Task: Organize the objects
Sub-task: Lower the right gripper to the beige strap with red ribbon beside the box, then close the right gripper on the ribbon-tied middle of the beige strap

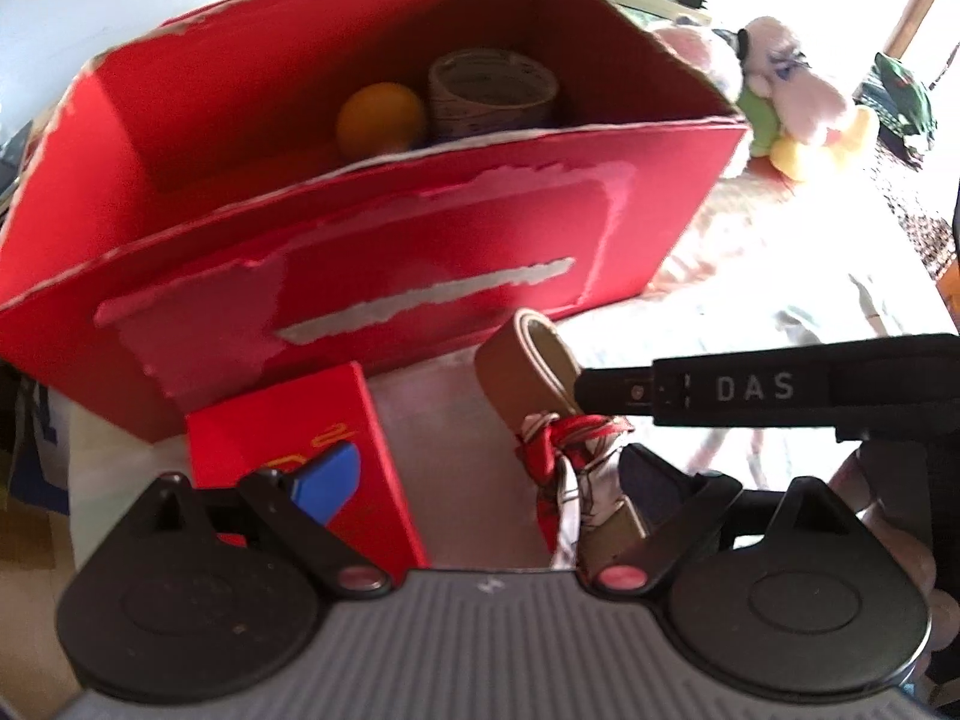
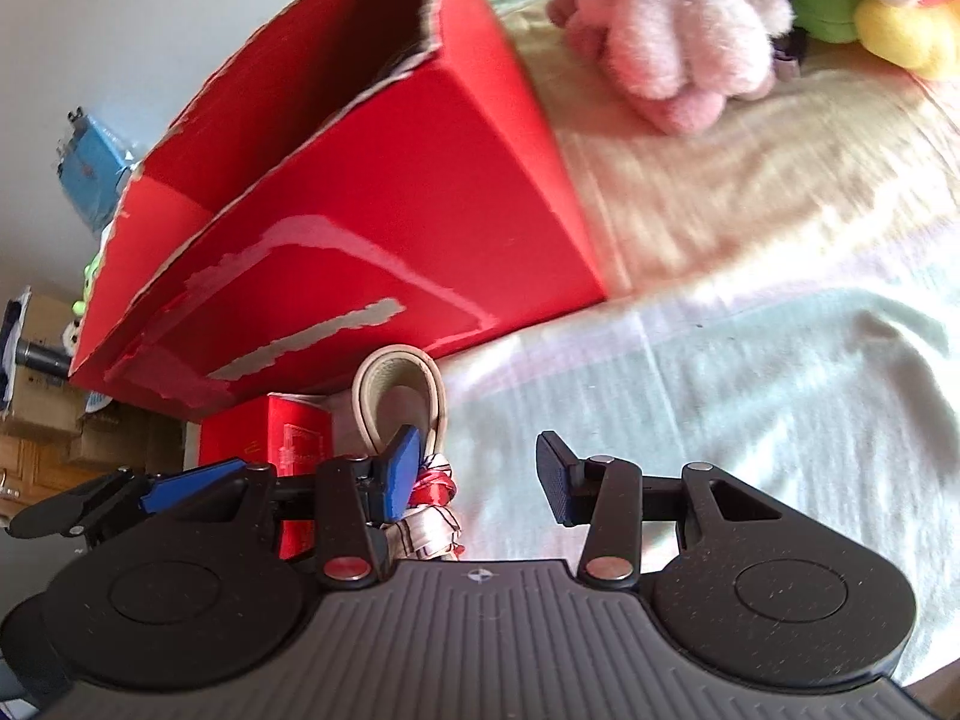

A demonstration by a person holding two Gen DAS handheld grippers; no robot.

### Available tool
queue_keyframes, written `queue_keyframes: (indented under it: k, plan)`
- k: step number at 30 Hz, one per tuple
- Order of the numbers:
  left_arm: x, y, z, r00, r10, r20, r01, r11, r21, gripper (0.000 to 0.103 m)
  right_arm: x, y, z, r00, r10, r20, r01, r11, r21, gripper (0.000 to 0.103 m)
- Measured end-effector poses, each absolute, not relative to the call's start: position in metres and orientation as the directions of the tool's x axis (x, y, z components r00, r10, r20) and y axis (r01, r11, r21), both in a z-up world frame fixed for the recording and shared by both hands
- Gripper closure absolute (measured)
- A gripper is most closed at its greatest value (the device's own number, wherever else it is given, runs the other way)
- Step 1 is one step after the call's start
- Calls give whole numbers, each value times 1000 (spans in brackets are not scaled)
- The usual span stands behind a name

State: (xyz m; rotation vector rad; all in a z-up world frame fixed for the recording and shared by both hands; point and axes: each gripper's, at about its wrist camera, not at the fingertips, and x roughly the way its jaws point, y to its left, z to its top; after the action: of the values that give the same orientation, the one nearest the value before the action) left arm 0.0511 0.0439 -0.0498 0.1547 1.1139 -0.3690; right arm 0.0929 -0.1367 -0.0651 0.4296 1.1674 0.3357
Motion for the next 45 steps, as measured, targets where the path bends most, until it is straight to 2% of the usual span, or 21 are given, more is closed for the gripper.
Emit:
queue_keyframes:
  k: [8,12,18,20,45]
  plan:
    - [51,30,-52,347,-278,-896,440,892,-106,10,96,-150,-72,350,467,-812,14,864,503,60]
    - [58,31,-63,293,-294,-910,422,893,-153,10,98,-157,-74,344,476,-809,26,857,515,65]
    - [64,28,-76,234,-320,-918,397,893,-210,10,101,-178,-78,340,502,-795,54,834,550,64]
    - [64,25,-79,223,-321,-920,395,893,-216,10,101,-159,-80,340,513,-788,50,827,560,64]
    - [63,-16,-92,238,-215,-947,401,910,-106,10,92,-163,-74,301,615,-729,-19,768,640,64]
